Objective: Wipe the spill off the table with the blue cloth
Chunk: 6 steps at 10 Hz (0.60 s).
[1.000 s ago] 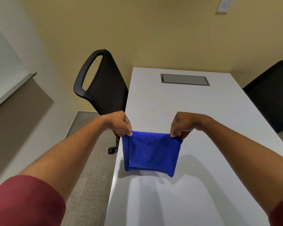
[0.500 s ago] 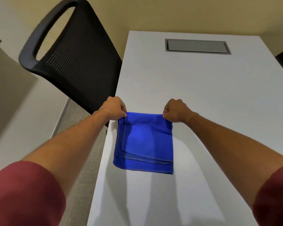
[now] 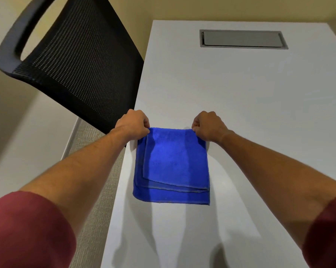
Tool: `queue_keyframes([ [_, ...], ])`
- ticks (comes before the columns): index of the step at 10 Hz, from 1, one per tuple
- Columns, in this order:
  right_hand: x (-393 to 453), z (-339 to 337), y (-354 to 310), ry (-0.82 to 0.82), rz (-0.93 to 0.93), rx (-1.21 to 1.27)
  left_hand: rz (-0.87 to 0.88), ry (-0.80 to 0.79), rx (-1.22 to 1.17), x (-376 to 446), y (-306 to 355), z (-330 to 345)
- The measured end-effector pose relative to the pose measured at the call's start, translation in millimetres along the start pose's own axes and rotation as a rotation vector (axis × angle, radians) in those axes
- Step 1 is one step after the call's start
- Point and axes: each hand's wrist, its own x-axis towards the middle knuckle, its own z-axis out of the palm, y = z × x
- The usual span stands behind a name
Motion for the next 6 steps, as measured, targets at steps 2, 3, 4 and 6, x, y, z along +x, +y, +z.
queue_keyframes([
  [2,-8.4,1.1,2.1,0.027,-0.013,-0.019,-0.011,0.074,0.123,-12.6,8.6,4.5],
  [3,-21.4,3.0,1.1,0.067,-0.045,-0.038,0.025,0.162,0.173,-23.5,13.2,10.1],
  [4,-34.0,2.5,-1.2,0.097,-0.072,-0.055,0.080,0.181,0.231,-33.3,14.4,12.9],
  [6,-72.6,0.7,-10.5,0.233,-0.135,-0.147,0.171,0.283,0.341,-66.4,19.6,18.0],
])
